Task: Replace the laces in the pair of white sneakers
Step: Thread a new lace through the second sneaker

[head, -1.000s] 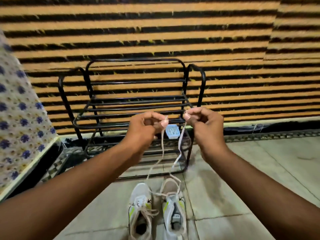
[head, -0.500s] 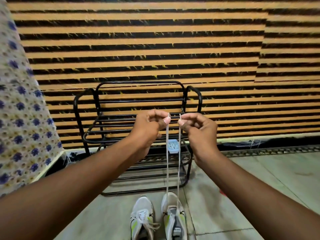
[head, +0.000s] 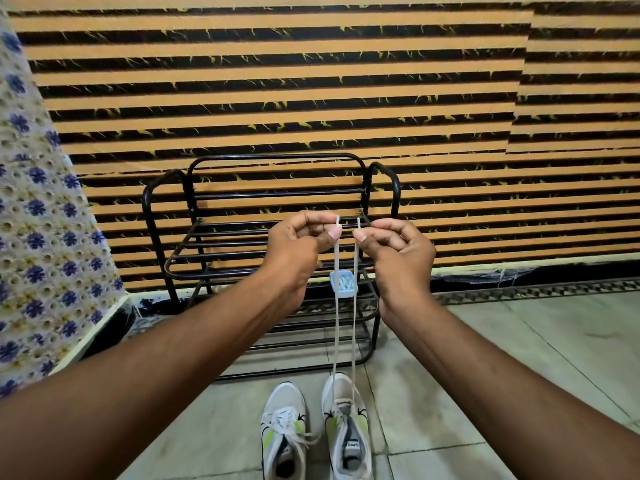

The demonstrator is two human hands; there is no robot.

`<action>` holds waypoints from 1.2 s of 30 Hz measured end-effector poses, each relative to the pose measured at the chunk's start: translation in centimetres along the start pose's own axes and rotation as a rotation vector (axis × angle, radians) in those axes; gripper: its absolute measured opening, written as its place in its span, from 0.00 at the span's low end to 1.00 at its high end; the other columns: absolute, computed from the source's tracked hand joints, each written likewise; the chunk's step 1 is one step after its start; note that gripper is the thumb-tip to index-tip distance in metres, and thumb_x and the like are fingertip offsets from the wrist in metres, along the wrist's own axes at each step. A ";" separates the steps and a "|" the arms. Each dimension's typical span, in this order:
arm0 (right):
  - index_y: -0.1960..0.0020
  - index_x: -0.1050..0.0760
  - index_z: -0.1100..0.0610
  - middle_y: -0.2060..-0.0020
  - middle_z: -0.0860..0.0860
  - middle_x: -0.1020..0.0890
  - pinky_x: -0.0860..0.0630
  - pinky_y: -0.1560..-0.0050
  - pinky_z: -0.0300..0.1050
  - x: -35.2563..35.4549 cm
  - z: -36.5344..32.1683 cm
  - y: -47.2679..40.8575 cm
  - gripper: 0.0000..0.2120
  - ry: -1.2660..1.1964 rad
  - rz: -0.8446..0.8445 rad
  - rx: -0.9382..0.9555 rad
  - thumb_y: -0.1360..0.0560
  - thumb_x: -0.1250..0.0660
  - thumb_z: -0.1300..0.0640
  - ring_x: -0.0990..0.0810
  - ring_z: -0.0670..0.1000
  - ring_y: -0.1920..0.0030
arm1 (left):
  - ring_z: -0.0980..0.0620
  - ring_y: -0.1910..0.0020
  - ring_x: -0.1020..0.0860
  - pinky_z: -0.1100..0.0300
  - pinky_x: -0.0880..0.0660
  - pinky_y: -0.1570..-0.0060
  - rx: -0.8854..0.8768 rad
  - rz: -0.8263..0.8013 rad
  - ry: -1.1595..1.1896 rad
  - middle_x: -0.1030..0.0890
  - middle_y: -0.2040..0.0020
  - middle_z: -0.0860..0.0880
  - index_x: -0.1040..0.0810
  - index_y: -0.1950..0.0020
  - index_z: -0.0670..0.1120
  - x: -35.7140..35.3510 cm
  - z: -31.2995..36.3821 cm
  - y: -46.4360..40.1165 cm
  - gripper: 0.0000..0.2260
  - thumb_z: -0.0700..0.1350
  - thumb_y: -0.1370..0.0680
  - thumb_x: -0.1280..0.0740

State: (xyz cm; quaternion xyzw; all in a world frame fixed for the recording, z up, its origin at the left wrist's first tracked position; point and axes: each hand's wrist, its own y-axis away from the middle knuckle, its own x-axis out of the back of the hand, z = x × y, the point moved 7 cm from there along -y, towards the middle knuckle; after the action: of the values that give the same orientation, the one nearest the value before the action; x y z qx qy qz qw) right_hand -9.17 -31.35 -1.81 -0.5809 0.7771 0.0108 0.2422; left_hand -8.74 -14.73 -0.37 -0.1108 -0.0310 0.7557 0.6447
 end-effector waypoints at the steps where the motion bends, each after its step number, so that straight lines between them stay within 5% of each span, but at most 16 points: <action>1: 0.47 0.21 0.61 0.61 0.53 0.13 0.19 0.53 0.42 0.0 0.0 0.1 0.13 -0.002 -0.001 -0.002 0.29 0.24 0.69 0.13 0.50 0.55 | 0.52 0.50 0.17 0.56 0.30 0.62 0.001 0.005 0.002 0.16 0.57 0.56 0.14 0.48 0.50 0.0 -0.1 0.1 0.08 0.39 0.24 0.24; 36: 0.49 0.21 0.61 0.60 0.54 0.13 0.18 0.52 0.41 -0.4 -0.1 0.4 0.13 -0.016 -0.028 0.001 0.30 0.23 0.69 0.13 0.49 0.55 | 0.56 0.52 0.16 0.55 0.29 0.58 -0.034 0.016 0.027 0.13 0.54 0.54 0.15 0.50 0.51 0.0 -0.3 0.9 0.07 0.40 0.24 0.24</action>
State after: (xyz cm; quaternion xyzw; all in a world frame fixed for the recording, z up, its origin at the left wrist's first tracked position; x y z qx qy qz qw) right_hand -9.49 -30.87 -1.62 -0.5916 0.7668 0.0117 0.2489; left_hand -9.57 -14.90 -0.80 -0.1322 -0.0341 0.7588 0.6369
